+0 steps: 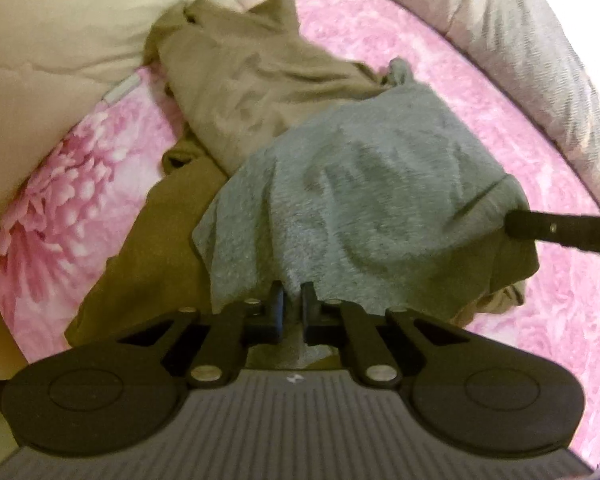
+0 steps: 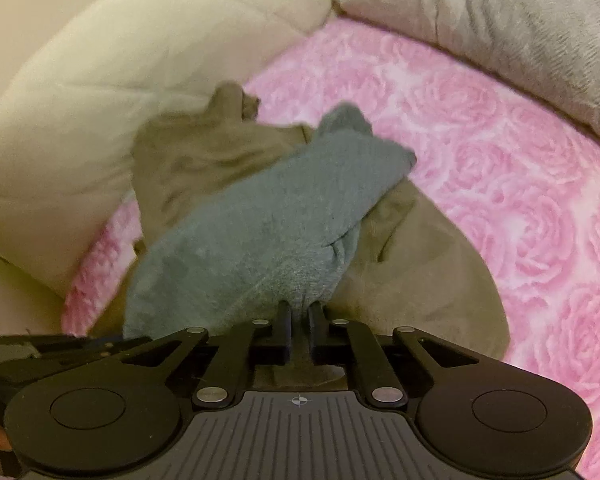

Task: Fold clothes
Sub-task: 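Lower both tools to the pile and close both on the grey-green T-shirt, then lift the grey-green T-shirt with both tools and drop it on open bedspread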

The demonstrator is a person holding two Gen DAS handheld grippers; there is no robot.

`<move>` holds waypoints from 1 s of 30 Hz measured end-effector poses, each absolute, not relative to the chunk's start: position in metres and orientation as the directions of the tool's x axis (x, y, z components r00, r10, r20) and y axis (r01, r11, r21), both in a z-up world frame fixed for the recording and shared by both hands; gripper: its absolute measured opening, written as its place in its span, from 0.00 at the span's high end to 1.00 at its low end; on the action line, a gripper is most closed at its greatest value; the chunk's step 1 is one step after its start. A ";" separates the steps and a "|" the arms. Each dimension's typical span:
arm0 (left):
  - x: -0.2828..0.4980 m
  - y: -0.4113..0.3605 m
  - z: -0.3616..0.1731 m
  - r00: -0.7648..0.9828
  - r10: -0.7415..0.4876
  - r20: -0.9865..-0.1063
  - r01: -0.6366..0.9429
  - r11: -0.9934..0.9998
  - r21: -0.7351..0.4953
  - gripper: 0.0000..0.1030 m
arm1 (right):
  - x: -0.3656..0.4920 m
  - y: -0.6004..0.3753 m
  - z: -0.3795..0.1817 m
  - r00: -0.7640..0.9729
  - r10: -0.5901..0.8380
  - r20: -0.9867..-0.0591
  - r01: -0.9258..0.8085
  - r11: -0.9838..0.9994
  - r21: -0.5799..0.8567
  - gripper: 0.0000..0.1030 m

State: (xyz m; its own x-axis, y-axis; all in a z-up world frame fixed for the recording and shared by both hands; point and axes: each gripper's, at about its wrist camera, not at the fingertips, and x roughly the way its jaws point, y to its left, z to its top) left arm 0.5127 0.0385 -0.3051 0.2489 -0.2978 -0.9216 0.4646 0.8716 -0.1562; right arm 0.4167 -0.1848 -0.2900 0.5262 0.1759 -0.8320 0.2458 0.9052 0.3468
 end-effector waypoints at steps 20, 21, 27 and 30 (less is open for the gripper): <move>0.432 -0.025 -0.042 0.444 -0.709 -0.547 0.739 0.635 -0.224 0.96 | 0.279 -0.270 -0.062 0.923 -0.033 -0.385 0.258 0.794 0.551 0.96; 0.421 -0.035 -0.032 0.430 -0.726 -0.537 0.758 0.613 -0.222 0.96 | 0.267 -0.275 -0.053 0.921 -0.067 -0.384 0.283 0.793 0.539 0.96; 0.338 -0.087 0.015 0.322 -0.838 -0.441 0.851 0.460 -0.254 0.96 | 0.152 -0.307 -0.001 0.937 -0.229 -0.263 0.340 0.766 0.546 0.96; 0.285 -0.116 0.025 0.238 -0.877 -0.417 0.892 0.367 -0.262 0.96 | 0.091 -0.324 0.017 0.918 -0.306 -0.254 0.397 0.741 0.541 0.96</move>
